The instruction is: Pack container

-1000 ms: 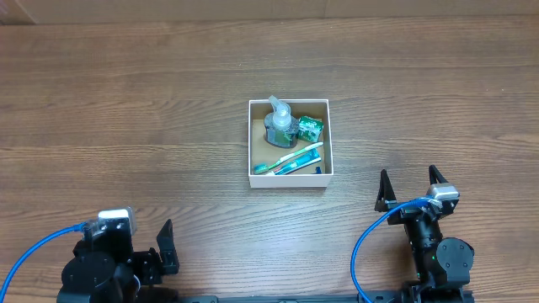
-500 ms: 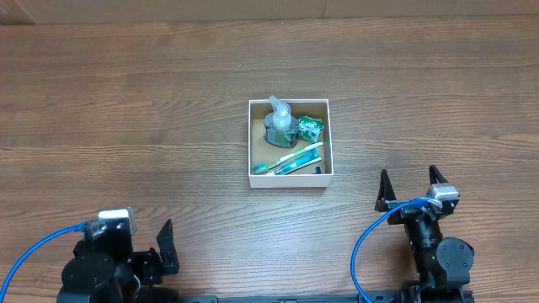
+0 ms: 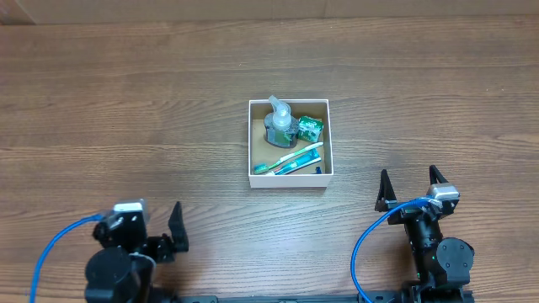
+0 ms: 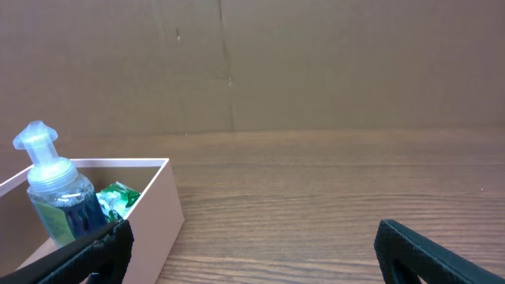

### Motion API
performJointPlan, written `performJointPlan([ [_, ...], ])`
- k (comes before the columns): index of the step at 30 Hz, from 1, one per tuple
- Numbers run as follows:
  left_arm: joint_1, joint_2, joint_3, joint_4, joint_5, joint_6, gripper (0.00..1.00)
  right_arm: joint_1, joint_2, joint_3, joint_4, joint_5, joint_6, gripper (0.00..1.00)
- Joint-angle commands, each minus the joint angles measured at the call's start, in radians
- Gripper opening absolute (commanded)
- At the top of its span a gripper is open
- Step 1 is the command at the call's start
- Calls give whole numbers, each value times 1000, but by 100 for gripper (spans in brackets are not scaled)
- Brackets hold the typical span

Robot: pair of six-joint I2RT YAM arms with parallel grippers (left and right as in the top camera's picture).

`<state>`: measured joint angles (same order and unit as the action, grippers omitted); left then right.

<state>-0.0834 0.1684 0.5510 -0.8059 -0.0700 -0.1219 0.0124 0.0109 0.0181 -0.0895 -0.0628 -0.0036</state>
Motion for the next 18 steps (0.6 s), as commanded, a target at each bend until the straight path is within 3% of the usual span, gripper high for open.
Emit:
performJointPlan([
  [1, 7, -75, -177, 229, 43, 91, 100, -8, -8, -10, 9, 8, -4, 100],
  [12, 13, -165, -539, 897, 71, 274, 100, -8, -8, -10, 9, 8, -4, 100],
  [18, 13, -165, -547, 793, 76, 278, 100, -8, -8, -10, 9, 8, -4, 100],
])
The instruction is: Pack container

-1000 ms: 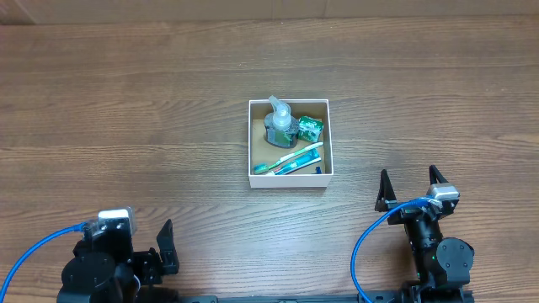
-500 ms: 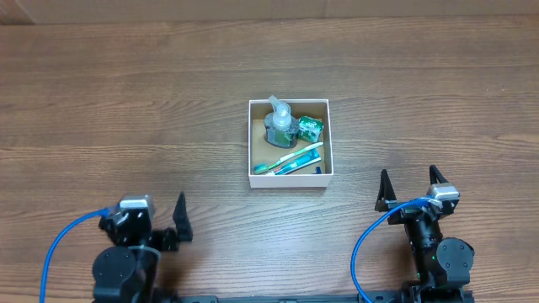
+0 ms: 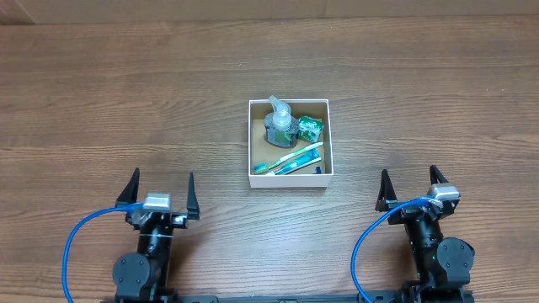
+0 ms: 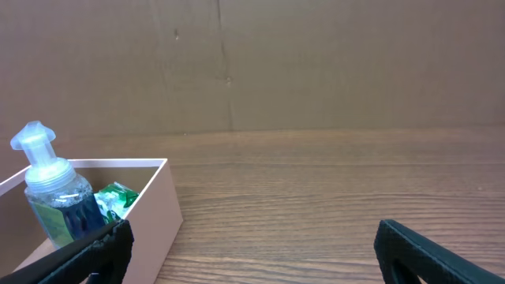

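Note:
A white square box [image 3: 327,139] sits at the table's middle. Inside it stand a clear pump bottle [image 3: 279,122] and a green packet [image 3: 309,128], with toothbrushes [image 3: 290,159] lying along its near side. In the right wrist view the pump bottle [image 4: 49,189] and green packet [image 4: 117,197] show over the box wall [image 4: 154,209]. My left gripper [image 3: 161,185] rests open near the front left, fingers spread and empty. My right gripper [image 3: 409,184] stands open at the front right, nothing between its fingers [image 4: 410,248].
Bare wooden table [image 3: 126,101] surrounds the box on all sides. A brown cardboard wall [image 4: 316,63] closes off the far edge. Blue cables [image 3: 80,244] loop from both arm bases at the front.
My left arm has swung from a turned pose at the far front left to a straight pose further right, its open fingers now pointing away from the front edge. The right arm barely shifted.

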### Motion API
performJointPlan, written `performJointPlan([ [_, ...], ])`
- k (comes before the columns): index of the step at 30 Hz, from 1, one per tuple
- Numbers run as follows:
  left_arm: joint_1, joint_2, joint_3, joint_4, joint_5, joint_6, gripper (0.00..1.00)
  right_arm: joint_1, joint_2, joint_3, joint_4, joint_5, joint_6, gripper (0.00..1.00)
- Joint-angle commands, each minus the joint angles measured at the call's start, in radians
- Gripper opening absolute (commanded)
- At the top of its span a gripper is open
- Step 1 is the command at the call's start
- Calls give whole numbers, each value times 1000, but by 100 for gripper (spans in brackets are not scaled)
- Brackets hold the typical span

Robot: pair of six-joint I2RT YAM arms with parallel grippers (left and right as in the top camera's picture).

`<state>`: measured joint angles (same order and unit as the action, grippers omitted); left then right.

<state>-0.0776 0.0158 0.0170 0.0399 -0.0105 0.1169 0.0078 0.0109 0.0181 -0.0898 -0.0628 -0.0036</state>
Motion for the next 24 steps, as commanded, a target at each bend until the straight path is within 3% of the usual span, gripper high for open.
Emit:
performJointPlan([
  [1, 7, -13, -13, -77, 17, 32, 100, -3, -8, -10, 9, 8, -4, 100],
  [24, 7, -11, -12, -117, 30, 2, 100, -3, -8, -10, 9, 8, -4, 100],
])
